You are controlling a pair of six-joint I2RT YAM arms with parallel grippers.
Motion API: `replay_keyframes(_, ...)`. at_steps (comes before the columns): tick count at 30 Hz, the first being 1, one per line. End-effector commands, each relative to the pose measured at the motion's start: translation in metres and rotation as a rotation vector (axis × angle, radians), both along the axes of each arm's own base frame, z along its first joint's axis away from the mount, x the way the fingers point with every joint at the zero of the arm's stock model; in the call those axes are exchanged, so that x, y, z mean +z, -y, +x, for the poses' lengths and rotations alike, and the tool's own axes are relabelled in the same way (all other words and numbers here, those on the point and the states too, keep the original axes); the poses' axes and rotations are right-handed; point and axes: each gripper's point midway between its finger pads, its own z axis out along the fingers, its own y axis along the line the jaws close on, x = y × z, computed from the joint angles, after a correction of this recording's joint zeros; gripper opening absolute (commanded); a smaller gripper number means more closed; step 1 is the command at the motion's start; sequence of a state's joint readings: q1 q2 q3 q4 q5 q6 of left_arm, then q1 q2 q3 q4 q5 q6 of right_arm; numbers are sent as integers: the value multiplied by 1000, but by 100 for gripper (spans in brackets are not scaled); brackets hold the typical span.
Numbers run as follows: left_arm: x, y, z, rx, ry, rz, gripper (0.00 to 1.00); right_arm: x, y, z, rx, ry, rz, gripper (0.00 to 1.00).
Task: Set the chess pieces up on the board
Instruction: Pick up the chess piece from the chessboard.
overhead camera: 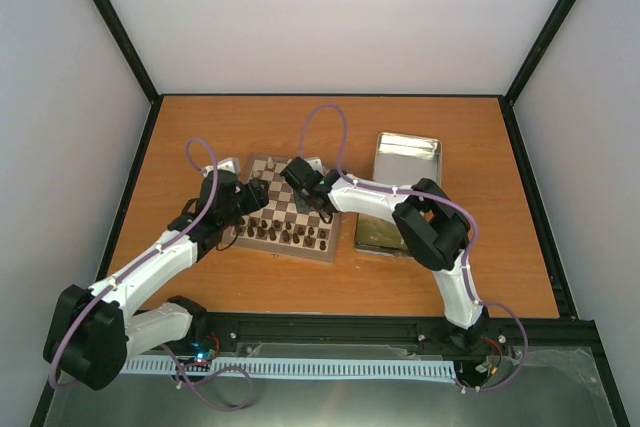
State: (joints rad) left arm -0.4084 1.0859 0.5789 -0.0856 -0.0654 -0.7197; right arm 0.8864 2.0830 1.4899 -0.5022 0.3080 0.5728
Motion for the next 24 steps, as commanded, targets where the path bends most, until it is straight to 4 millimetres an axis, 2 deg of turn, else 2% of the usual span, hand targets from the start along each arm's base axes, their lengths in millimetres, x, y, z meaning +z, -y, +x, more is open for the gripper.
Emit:
replay_keyframes(1,9,0,0,-8,19,-15,69,-16,11,-15,49,-31,-98,19)
replay_keyframes(5,11,2,-1,-19,21,-25,69,-13,6,-16,102,-11,-74,15)
replay_keyframes(7,12,4,-2,-28,21,-32,71,-5,4,-15,126,26,-47,15)
replay_keyframes(12,23,14,-8,-92,21,-85,75,33,2,-16,209,187,75,17)
replay_keyframes(13,29,20,-9,-124,26,-106,77,49,1,-17,227,236,127,17)
replay_keyframes(16,47,40,-17,-244,35,-171,80,78,-2,-19,277,331,254,18)
replay_keyframes(24,95,79,-39,-515,60,-299,85,136,-7,-45,429,452,450,18)
